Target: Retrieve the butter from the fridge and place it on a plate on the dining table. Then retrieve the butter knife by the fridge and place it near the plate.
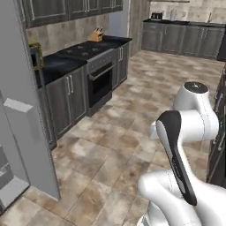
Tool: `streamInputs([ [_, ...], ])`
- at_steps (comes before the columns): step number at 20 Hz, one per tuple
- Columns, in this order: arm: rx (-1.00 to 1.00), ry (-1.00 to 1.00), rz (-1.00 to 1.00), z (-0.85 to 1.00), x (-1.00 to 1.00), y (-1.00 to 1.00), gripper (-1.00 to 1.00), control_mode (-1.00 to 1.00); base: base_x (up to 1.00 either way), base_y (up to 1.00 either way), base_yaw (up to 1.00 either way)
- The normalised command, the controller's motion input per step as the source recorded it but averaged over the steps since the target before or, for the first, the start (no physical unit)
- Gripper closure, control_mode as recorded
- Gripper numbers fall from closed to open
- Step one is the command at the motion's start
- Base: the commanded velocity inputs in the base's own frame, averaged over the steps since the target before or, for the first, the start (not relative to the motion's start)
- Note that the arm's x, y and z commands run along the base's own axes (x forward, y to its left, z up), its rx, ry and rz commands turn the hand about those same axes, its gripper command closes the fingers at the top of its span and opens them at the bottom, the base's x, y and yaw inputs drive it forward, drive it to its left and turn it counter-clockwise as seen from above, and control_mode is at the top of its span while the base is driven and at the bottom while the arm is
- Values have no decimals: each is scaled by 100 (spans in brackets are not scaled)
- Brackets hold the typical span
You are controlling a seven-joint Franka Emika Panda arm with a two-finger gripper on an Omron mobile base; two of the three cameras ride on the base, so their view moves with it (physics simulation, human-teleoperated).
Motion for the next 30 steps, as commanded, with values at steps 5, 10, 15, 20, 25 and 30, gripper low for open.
streamInputs([
  [5, 0, 0, 0, 0, 0, 0, 100, 100, 0, 0, -93],
  [10, 0, 0, 0, 0, 0, 0, 100, 100, -5, 0, -89],
  [15, 0, 0, 0, 0, 0, 0, 100, 100, -30, -4, -56],
  [20, 0, 0, 0, 0, 0, 0, 100, 100, -25, -65, -21],
  [25, 0, 0, 0, 0, 0, 0, 100, 100, 0, -100, 0],
  [30, 0, 0, 0, 0, 0, 0, 100, 100, 2, -100, 12],
])
